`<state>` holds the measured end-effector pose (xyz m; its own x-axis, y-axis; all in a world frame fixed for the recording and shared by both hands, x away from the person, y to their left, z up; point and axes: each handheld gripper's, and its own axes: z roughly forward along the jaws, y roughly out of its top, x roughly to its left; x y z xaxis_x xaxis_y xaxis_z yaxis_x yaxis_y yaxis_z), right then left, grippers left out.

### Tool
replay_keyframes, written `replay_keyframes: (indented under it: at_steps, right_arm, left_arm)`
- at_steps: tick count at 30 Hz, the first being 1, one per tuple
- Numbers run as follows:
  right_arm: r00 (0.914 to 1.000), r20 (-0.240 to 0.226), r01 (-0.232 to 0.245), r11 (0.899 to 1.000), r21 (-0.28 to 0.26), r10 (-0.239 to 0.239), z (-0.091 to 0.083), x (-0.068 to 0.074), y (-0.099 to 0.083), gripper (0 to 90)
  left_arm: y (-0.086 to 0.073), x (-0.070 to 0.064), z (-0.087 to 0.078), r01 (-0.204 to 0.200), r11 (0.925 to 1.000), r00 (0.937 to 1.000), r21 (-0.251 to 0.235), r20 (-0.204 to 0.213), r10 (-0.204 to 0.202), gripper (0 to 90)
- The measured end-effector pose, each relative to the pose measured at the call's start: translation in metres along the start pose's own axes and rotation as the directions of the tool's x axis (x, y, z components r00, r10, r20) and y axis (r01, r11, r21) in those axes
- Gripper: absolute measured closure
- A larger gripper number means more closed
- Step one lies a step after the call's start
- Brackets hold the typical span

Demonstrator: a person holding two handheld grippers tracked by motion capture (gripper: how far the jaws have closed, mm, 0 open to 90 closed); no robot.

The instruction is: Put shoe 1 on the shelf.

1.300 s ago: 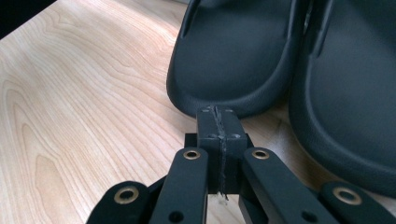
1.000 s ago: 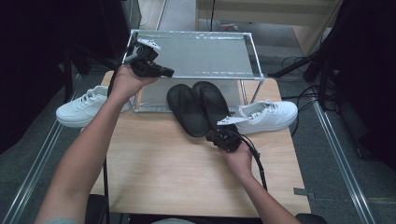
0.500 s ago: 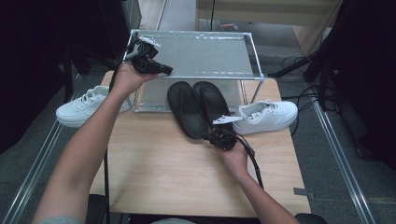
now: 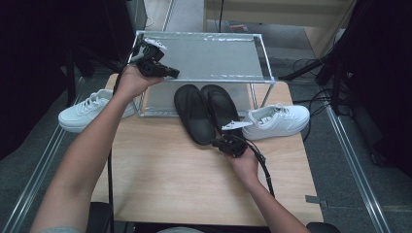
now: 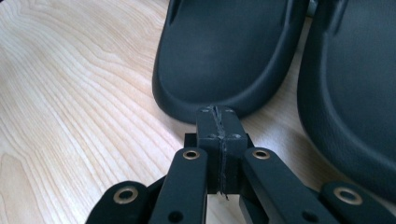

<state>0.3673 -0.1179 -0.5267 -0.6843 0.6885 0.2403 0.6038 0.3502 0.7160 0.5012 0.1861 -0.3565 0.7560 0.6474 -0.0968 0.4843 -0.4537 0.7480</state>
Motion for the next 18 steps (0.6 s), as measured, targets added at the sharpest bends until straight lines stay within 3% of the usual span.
replay_keyframes:
  at_steps: [9, 14, 18]
  right_arm:
    - [0.9998, -0.012, 0.018, 1.0, 0.005, -0.018, 0.002, 0.008, 0.004, 90.0]
    - [1.0, -0.004, 0.009, 1.0, 0.005, -0.009, -0.007, 0.005, -0.001, 90.0]
    - [0.9997, 0.013, 0.019, 1.0, 0.017, -0.019, -0.004, -0.001, -0.001, 90.0]
  left_arm:
    - [0.0, 0.001, 0.0, 0.006, 1.0, 1.0, -0.002, 0.005, -0.006, 90.0]
    - [0.0, 0.001, 0.0, 0.005, 1.0, 1.0, -0.001, 0.003, -0.005, 90.0]
    - [0.001, -0.001, 0.001, -0.006, 0.9999, 0.9998, 0.009, -0.017, 0.006, 90.0]
